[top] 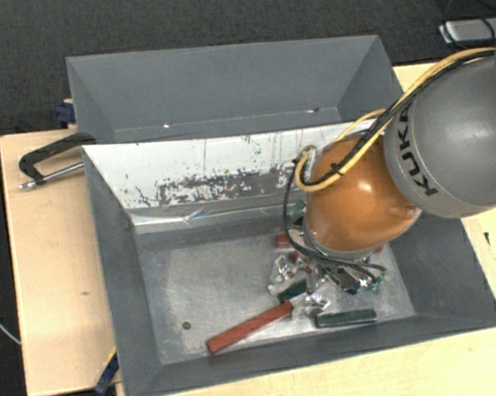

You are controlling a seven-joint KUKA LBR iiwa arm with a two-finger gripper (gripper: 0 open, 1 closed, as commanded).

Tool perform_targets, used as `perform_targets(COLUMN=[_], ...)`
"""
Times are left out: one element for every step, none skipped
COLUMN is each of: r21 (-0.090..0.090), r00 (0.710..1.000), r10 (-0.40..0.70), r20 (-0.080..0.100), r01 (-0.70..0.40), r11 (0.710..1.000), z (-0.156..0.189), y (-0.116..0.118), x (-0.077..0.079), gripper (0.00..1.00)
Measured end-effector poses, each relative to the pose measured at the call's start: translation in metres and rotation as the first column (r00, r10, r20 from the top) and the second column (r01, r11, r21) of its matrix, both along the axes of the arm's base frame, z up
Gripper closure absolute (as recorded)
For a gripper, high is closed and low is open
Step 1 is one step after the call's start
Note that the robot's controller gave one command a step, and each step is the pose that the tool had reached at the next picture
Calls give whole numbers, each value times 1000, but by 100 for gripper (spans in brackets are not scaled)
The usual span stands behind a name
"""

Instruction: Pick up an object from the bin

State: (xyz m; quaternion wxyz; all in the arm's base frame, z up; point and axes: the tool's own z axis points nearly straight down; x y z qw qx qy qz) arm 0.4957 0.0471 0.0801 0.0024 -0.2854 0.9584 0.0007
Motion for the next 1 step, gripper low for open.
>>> perform_targets(r21=[0], r00=[1000], r10=[1], r20=[-3], r01=[-1], r11=[1000], z=[3], y=[0], x=[-1], gripper=[100])
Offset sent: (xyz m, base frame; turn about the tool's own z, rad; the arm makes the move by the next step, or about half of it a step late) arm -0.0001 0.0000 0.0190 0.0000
